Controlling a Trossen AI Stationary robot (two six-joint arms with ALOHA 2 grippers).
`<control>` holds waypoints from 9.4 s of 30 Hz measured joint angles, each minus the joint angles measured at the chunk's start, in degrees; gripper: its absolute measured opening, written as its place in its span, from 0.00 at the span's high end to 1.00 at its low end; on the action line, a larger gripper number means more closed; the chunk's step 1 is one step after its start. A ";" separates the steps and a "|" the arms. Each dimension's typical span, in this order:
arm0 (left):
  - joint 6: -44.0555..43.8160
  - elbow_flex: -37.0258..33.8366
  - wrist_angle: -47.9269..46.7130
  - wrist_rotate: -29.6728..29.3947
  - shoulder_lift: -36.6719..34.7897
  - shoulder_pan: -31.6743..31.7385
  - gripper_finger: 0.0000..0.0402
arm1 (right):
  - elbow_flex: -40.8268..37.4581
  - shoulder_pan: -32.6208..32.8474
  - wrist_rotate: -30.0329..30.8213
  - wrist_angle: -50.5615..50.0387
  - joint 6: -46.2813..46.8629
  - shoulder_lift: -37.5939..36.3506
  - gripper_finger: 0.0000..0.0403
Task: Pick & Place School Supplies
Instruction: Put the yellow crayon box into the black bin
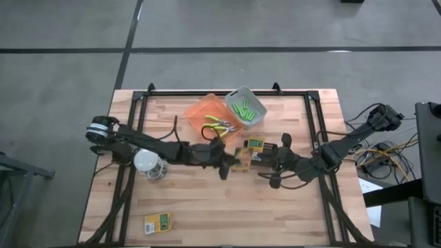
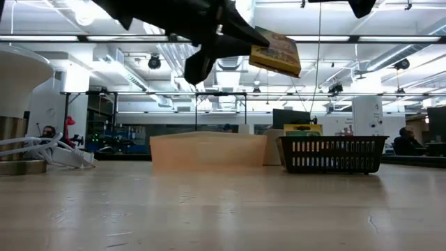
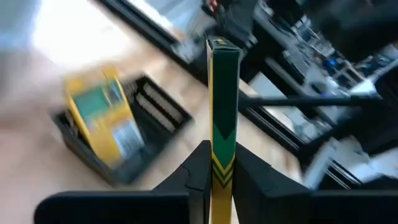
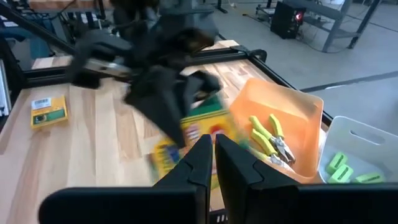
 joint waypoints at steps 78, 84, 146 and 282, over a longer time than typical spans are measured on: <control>52.56 35.64 -59.84 23.27 0.54 11.44 0.89 | 0.02 -3.80 -0.59 2.40 5.30 0.21 0.42; 54.84 35.64 -52.45 20.87 0.54 10.89 0.89 | 0.02 -3.82 -0.62 2.65 2.88 0.21 0.43; 53.13 30.02 -49.59 22.97 0.52 10.03 0.89 | 0.46 -8.09 -7.95 15.39 -9.80 4.30 0.83; 27.89 -29.44 57.25 10.47 -9.75 6.56 0.51 | 0.42 -8.41 -7.85 33.88 -21.44 4.88 0.90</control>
